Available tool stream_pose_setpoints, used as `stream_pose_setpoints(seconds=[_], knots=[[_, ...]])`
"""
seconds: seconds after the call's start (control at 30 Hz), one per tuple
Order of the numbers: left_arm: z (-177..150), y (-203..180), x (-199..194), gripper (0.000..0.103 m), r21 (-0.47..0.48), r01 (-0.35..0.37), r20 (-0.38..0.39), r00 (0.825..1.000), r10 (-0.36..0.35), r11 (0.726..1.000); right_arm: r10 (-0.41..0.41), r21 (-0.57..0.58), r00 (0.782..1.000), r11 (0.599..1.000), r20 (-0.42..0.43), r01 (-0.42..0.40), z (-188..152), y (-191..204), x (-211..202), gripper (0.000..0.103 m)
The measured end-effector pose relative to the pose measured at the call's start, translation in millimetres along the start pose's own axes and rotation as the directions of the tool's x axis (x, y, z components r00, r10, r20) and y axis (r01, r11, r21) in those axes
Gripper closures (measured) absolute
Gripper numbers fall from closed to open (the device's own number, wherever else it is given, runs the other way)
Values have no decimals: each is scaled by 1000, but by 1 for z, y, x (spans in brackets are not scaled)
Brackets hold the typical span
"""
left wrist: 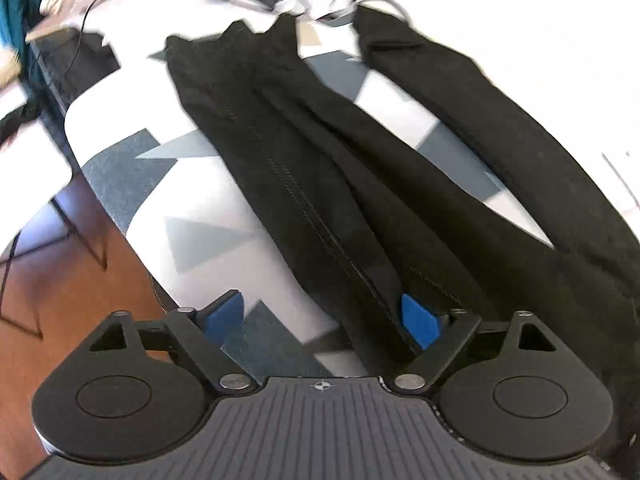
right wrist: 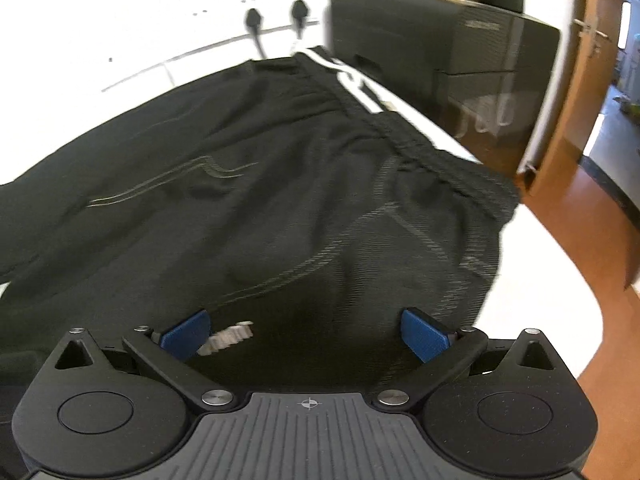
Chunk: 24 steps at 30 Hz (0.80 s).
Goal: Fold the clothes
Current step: 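Grasp the black jeans leg hems with the left gripper, then grasp the drawstring waistband with the right gripper while the left gripper holds the hems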
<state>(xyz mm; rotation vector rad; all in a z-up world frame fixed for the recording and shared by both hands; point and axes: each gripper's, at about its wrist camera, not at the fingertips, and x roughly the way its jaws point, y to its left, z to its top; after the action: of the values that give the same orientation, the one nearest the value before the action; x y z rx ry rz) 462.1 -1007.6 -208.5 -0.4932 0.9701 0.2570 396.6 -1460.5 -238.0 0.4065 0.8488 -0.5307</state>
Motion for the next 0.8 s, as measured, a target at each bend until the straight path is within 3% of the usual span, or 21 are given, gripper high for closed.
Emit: stream_pose_setpoints(seconds=[0.1, 0.33, 0.37, 0.4, 0.43, 0.47, 0.5, 0.57, 0.67, 0.8], knots=[[13, 4, 5, 19, -37, 2, -20, 1000, -3, 999, 13, -13, 1000, 1000, 14, -13, 2, 9, -1, 1], [18, -14, 22, 19, 110, -90, 24, 996, 88, 990, 4, 37, 999, 999, 38, -5, 10, 5, -1, 1], [18, -18, 22, 34, 136, -103, 36, 994, 99, 985, -5, 44, 999, 999, 42, 3, 10, 2, -2, 1], [17, -18, 21, 58, 145, -101, 37, 995, 96, 984, -14, 57, 999, 998, 43, 12, 10, -3, -2, 1], [16, -15, 17, 67, 131, -78, 20, 997, 76, 988, -24, 74, 999, 997, 43, 21, 11, -8, -3, 1], [16, -12, 13, 82, 117, -55, 2, 999, 55, 992, -33, 95, 998, 995, 45, 29, 11, -14, -5, 1], [15, -8, 9, 88, 95, -38, -13, 999, 39, 995, -41, 117, 998, 993, 49, 36, 11, -22, -7, 1], [10, 2, 0, 88, 47, -36, -28, 999, 37, 998, -64, 153, 996, 987, 57, 55, 12, -36, -9, 1], [-5, 4, -12, 88, 86, -74, -9, 997, 75, 994, -92, 208, 994, 975, 53, 79, 9, -57, -12, 1], [-12, 8, -18, 85, 35, -61, -33, 998, 62, 998, -108, 262, 993, 961, 49, 92, 7, -78, -9, 1]])
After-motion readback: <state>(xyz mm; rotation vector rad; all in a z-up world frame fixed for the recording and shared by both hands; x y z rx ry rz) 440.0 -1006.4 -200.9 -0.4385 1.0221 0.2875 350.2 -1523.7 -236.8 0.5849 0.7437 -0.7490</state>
